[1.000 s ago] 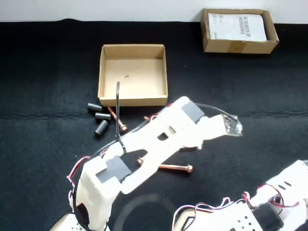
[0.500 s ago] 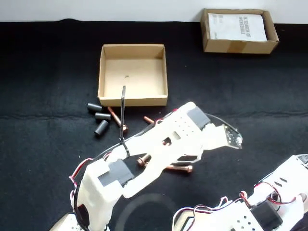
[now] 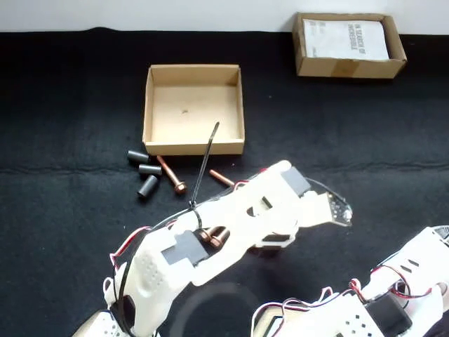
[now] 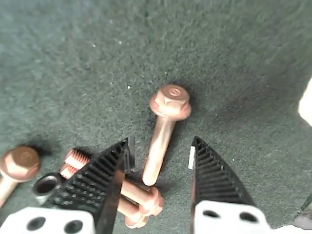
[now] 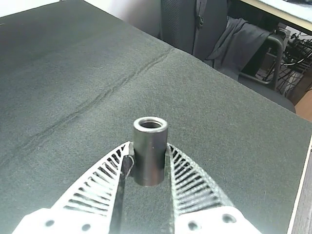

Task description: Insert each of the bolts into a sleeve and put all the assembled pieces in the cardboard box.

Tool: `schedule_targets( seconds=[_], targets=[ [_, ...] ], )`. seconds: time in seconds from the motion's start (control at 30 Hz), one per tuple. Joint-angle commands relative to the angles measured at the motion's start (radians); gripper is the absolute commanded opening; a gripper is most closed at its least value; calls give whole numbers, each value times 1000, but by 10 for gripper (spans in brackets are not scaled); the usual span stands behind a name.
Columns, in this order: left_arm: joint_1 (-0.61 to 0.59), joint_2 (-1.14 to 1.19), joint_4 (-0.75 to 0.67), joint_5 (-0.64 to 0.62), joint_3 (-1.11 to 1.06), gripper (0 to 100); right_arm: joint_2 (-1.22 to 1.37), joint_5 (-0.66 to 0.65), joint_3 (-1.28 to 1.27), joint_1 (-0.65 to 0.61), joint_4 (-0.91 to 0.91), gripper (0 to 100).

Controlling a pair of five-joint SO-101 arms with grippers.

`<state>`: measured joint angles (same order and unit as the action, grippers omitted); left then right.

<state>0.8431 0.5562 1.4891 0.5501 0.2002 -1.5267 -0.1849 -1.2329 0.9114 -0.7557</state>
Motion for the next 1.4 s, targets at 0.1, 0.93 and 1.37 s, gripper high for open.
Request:
schedule_targets(
  seconds=[0.1, 0.93, 1.37],
  targets=[
    [-5, 56, -6, 9, 8, 196, -12, -12, 21, 2, 1, 7],
    [-10, 114, -12, -44, 298, 8, -12, 55, -12, -246, -216, 7],
    [-277, 84, 275, -516, 878, 8, -7, 221, -54, -889, -386, 7]
  ],
)
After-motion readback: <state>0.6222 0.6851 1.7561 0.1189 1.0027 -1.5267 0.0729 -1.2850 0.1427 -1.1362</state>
